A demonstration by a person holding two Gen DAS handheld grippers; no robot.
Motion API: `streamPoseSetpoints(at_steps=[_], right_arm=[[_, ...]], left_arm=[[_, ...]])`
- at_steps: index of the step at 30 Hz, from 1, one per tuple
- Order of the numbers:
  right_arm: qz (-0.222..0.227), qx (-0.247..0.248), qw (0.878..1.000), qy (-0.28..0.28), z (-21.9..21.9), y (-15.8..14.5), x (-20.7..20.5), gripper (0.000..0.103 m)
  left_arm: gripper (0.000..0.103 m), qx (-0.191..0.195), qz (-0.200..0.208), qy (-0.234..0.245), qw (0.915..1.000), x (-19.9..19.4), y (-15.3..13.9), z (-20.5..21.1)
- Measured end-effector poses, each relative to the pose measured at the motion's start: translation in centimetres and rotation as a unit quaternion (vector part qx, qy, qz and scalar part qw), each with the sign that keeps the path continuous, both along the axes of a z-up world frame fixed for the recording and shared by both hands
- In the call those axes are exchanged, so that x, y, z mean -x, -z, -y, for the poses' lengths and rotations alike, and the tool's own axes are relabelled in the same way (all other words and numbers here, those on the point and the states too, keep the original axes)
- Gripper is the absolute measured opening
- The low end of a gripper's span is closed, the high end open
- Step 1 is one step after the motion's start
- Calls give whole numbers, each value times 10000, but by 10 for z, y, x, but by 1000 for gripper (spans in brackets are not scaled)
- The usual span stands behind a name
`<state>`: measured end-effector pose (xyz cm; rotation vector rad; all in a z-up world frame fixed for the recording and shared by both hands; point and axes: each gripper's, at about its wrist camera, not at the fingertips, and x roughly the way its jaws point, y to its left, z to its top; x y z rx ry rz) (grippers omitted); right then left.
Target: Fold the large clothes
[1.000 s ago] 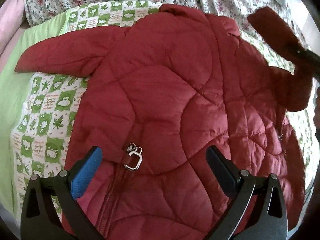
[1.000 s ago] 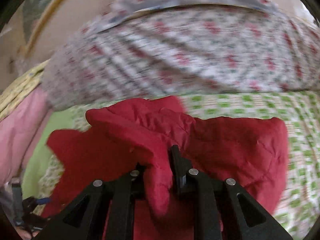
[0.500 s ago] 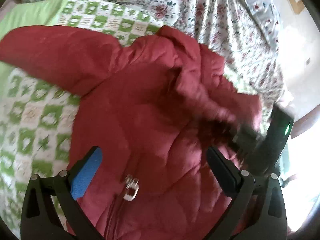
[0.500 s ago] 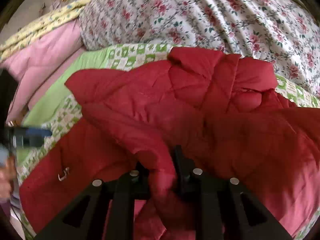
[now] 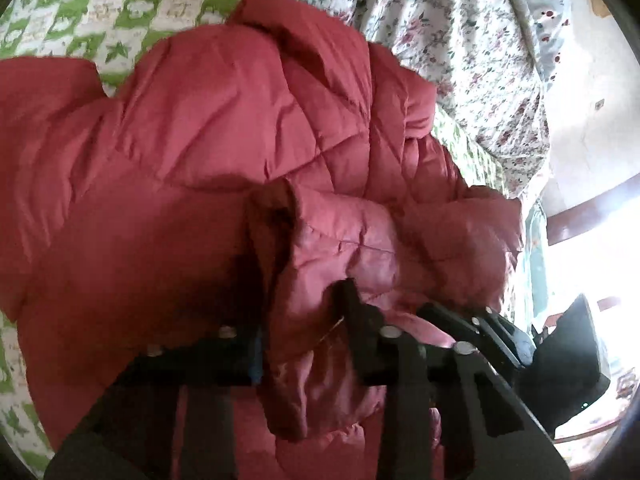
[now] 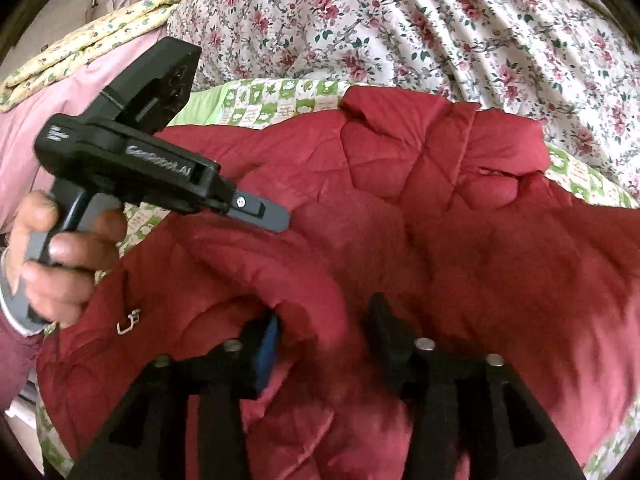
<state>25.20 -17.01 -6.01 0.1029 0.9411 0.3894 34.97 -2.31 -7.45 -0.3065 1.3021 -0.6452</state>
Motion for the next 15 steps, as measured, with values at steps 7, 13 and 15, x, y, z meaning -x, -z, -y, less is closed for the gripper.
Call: streamPoseSetpoints(at_steps=[7,13,15], right_arm=[[252,-217,9980,546,42,-23,33,52],[380,-223,9845,1697,107,-30,28,53],[251,-205,9816,1883,119,-23,19,54]], left_arm=[[12,-714,1506,-276,9856,12,-54,-30],[12,-1189,2212,-307,9675,22,-63,-40],[13,-1465,2313,-277,9614,24,-54,-32]])
